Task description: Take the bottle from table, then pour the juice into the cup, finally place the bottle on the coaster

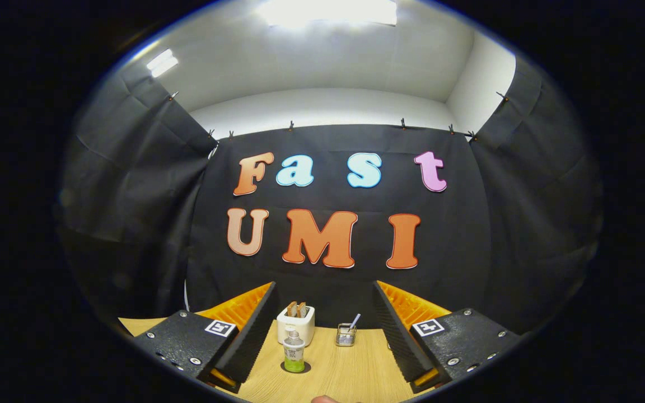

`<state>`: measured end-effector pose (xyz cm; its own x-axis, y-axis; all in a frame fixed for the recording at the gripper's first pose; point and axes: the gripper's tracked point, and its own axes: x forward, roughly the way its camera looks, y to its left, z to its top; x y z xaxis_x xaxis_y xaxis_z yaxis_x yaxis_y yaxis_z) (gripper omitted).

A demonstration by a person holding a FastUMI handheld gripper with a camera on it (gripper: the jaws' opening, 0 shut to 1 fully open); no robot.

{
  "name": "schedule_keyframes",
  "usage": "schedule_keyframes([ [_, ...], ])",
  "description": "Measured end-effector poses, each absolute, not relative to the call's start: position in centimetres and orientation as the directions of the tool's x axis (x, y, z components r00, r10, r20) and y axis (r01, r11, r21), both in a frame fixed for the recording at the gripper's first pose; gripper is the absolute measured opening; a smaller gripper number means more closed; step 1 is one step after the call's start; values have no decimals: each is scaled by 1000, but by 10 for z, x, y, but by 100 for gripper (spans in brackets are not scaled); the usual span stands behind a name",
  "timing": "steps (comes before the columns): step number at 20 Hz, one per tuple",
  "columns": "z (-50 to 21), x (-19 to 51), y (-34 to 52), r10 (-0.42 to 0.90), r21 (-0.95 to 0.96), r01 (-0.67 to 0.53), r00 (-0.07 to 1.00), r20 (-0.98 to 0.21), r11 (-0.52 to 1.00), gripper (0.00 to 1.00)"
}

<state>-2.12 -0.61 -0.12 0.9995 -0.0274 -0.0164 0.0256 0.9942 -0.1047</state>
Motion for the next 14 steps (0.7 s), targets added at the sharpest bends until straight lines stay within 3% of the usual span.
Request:
schedule_keyframes([
  [14, -19, -18, 12, 18, -96, -24, 998, -63, 995, 99],
])
